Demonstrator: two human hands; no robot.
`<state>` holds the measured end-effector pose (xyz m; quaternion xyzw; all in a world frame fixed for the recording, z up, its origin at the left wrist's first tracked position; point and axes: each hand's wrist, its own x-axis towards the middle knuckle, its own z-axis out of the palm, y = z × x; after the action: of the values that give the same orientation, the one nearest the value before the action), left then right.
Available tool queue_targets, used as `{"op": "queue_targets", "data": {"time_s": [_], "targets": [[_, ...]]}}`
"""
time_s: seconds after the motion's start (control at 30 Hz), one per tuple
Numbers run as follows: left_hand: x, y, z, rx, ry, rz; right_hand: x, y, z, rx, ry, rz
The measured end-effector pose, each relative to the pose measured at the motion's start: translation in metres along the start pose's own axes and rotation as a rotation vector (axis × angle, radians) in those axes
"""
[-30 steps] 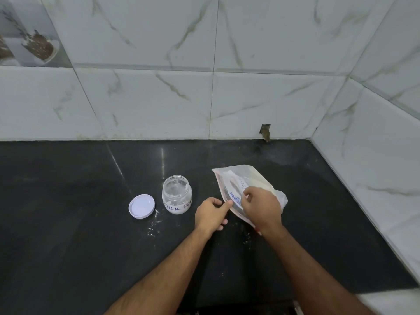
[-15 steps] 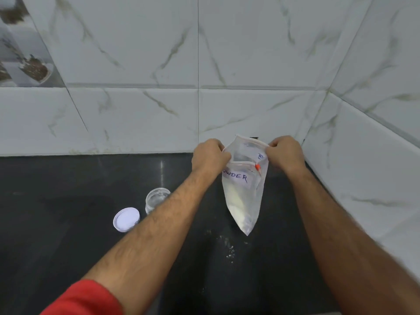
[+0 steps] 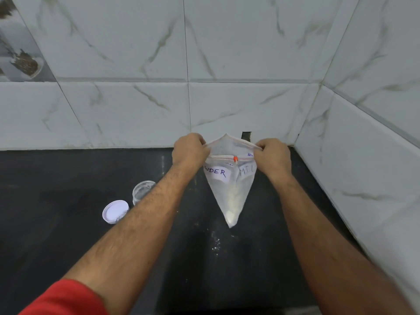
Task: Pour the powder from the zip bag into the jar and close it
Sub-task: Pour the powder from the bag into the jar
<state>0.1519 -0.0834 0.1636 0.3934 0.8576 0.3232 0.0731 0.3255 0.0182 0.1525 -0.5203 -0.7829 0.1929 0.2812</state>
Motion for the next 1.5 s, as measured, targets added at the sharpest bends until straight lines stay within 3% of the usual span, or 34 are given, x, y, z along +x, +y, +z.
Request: {"op": "queue_targets", "data": {"time_s": [0.2,0.37,0.43,0.63,0.77,1.03,1.13,1.37,1.5], "targets": [[-0.016,-0.006,0.014,0.077,-0.134,-0.005,-0.017,0.006,0.01,0.103,-0.045,-0.007],[-0.022,-0.009,0.016,-0.111,-0.24,0.09,-0.026,0.005,0.016,0.282,-0.081,0.06],[-0.026,-0.006,0.016,-0.126,-0.226,0.074,-0.029,0.004,0.018,0.376,-0.146,0.094],[-0.043,-0.012,0.017,0.161,-0.207,-0.047,-0.032,0.003,0.022,0.554,-0.223,0.19],[-0.047,-0.023,0.017,0.007,-0.127,0.025,-0.027,0.006,0.019,0.547,-0.159,0.247],[-0.055,-0.033,0.027,-0.189,-0.127,0.147,-0.017,0.005,0.019,0.938,-0.382,0.528],[-0.058,-0.035,0.028,-0.204,-0.146,0.188,-0.018,0.005,0.026,0.996,-0.365,0.558],[-0.067,-0.036,0.025,-0.256,-0.249,0.196,-0.031,0.002,0.047,0.842,-0.215,0.465],[-0.065,-0.035,0.023,-0.026,-0.28,0.233,-0.039,-0.002,0.055,0.863,-0.155,0.431]]}}
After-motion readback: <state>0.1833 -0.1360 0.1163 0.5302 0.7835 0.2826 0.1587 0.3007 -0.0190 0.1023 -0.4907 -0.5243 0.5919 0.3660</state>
